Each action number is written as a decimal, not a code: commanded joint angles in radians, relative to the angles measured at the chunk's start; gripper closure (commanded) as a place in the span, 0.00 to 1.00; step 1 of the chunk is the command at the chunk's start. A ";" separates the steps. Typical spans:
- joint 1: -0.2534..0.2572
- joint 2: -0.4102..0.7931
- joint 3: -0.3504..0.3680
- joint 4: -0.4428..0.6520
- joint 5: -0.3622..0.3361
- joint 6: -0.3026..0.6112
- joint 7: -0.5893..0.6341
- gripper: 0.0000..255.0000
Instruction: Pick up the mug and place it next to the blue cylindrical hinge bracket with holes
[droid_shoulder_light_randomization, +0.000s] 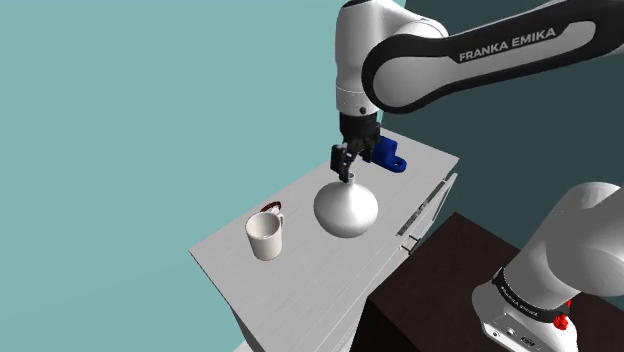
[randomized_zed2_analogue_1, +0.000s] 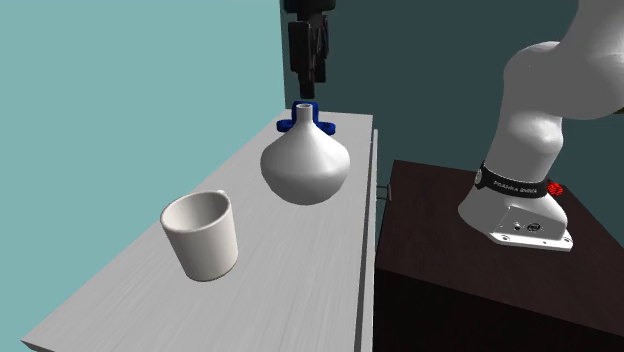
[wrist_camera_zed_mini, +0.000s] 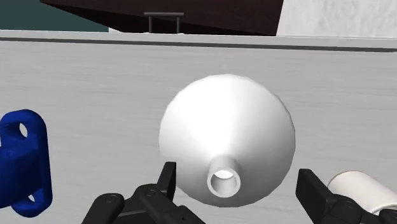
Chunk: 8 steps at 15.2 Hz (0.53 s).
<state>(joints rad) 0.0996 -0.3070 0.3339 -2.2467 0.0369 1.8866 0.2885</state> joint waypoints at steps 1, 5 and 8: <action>0.010 0.070 0.034 0.043 -0.008 0.026 0.041 0.00; 0.031 0.204 0.086 0.125 -0.043 0.070 0.114 0.00; 0.052 0.310 0.118 0.199 -0.083 0.094 0.171 0.00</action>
<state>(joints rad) 0.1426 -0.0338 0.4397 -2.0737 -0.0329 1.9722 0.4363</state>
